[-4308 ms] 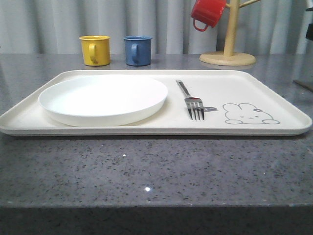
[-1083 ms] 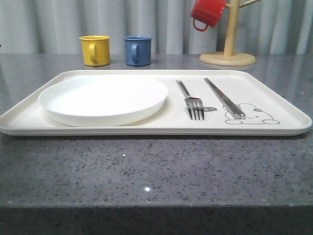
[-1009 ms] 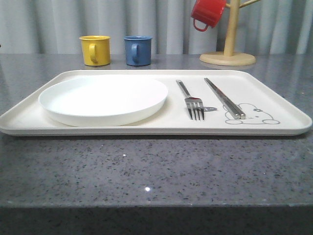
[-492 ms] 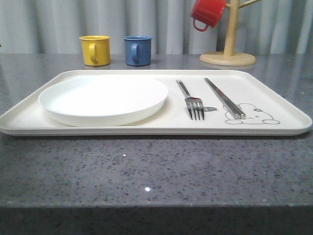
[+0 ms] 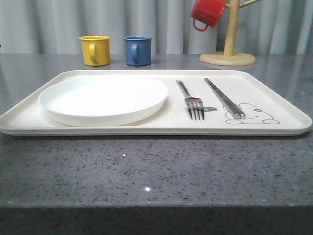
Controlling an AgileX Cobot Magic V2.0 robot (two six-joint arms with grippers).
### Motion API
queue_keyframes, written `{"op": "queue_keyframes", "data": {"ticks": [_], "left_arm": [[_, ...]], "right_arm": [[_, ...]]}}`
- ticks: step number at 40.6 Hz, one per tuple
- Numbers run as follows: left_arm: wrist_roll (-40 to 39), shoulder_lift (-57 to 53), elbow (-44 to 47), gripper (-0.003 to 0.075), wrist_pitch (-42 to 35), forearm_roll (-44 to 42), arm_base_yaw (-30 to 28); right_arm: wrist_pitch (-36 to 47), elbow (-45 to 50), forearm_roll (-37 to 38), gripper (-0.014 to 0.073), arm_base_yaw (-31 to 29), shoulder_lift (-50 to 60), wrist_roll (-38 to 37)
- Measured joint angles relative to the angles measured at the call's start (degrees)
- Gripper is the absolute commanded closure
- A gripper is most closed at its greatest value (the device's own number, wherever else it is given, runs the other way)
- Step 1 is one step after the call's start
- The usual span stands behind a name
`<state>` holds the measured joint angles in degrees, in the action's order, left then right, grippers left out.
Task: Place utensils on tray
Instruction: 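Move the right gripper back and grasp the silver spoon, then place the spoon on the tray beside the chopsticks and release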
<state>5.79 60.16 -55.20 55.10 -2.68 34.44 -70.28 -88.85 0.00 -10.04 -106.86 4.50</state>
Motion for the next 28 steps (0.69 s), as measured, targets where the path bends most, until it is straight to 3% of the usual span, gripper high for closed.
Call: {"op": "queue_keyframes", "data": {"ticks": [13, 28], "left_arm": [[0.0, 0.0, 0.0, 0.0331, 0.0, 0.0, 0.0], [0.0, 0.0, 0.0, 0.0331, 0.0, 0.0, 0.0]], "right_arm": [[0.0, 0.0, -2.4, 0.0591, 2.0, 3.3, 0.1], [-0.2, 0.0, -14.8, 0.0589, 15.1, 9.4, -2.5]]}}
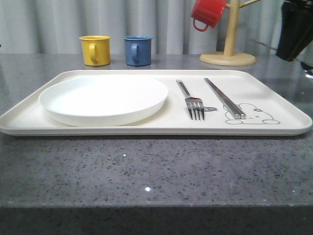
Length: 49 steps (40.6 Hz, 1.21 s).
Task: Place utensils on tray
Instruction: 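Place the spoon on the tray beside the chopsticks and release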
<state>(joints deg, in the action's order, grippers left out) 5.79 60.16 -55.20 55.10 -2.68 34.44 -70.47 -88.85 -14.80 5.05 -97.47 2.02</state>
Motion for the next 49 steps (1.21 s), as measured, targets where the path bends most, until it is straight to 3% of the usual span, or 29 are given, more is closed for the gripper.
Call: {"op": "queue_keyframes", "data": {"ticks": [16, 20, 26, 29, 40, 49], "left_arm": [[0.0, 0.0, 0.0, 0.0331, 0.0, 0.0, 0.0], [0.0, 0.0, 0.0, 0.0331, 0.0, 0.0, 0.0], [0.0, 0.0, 0.0, 0.0331, 0.0, 0.0, 0.0], [0.0, 0.0, 0.0, 0.0331, 0.0, 0.0, 0.0], [0.0, 0.0, 0.0, 0.0331, 0.0, 0.0, 0.0], [0.0, 0.0, 0.0, 0.0331, 0.0, 0.0, 0.0]], "right_arm": [[-0.1, 0.0, -1.3, 0.0582, 4.4, -6.2, -7.8], [0.0, 0.0, -1.3, 0.0503, 4.4, -7.6, -8.9], [1.1, 0.0, -1.3, 0.0307, 4.5, -8.0, -9.3], [1.8, 0.0, -1.3, 0.0271, 4.6, -8.0, -9.3], [4.3, 0.0, 1.0, 0.0276, 4.8, -4.5, -3.3], [4.5, 2.7, 8.0, 0.0276, 9.8, 7.5, 0.2]]}}
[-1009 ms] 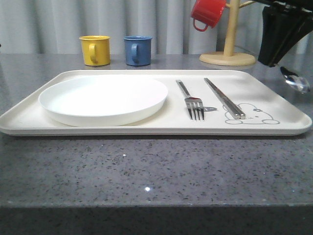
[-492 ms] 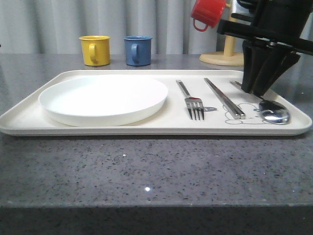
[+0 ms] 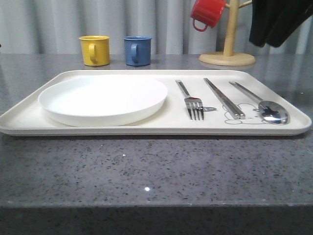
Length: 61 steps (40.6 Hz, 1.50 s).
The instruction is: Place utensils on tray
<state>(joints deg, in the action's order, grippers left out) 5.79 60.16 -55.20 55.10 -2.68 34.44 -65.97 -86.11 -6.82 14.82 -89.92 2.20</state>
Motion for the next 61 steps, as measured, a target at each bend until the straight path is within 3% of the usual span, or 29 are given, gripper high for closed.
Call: {"op": "queue_keyframes", "data": {"ticks": [9, 22, 40, 45, 51, 54, 61], "left_arm": [[0.0, 0.0, 0.0, 0.0331, 0.0, 0.0, 0.0], [0.0, 0.0, 0.0, 0.0331, -1.3, 0.0, 0.0], [0.0, 0.0, 0.0, 0.0335, -1.4, 0.0, 0.0], [0.0, 0.0, 0.0, 0.0433, -1.4, 0.0, 0.0], [0.0, 0.0, 0.0, 0.0660, -1.6, -0.1, 0.0], [0.3, 0.0, 0.0, 0.0737, -2.0, -0.3, 0.0], [2.9, 0.0, 0.0, 0.0738, -3.1, -0.5, 0.0]], "right_arm": [[0.8, 7.5, 3.7, 0.0276, 4.9, 15.5, 0.5], [5.8, 21.6, 4.2, 0.0276, 5.1, 37.2, 0.6], [8.9, 35.6, 4.3, 0.0279, 5.1, 58.2, 0.6], [10.0, 37.5, 4.4, 0.0375, 5.1, 61.0, 0.6], [10.2, 37.9, 4.4, 0.0581, 5.1, 61.7, 0.7], [10.4, 37.9, 4.4, 0.0662, 5.1, 61.7, 0.7], [11.3, 37.9, 4.4, 0.0662, 5.1, 61.8, 0.7]]}}
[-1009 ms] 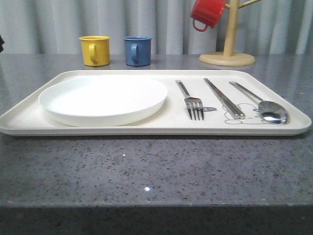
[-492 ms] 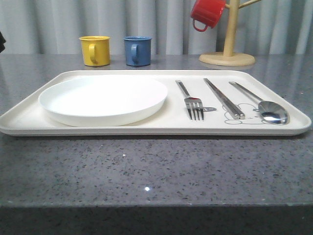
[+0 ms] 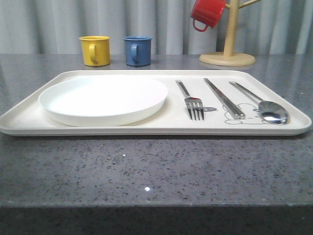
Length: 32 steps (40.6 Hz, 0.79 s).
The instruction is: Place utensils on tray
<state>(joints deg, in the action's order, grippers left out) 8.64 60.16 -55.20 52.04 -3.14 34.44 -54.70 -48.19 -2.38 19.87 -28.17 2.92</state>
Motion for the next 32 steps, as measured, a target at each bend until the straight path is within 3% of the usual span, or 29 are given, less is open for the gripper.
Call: {"op": "queue_keyframes", "data": {"ticks": [32], "left_arm": [[0.4, -0.5, 0.0, 0.0738, -1.8, -0.3, -0.2]], "right_arm": [[0.7, 0.0, 0.1, 0.0662, 0.0, 0.0, 0.0]]}}
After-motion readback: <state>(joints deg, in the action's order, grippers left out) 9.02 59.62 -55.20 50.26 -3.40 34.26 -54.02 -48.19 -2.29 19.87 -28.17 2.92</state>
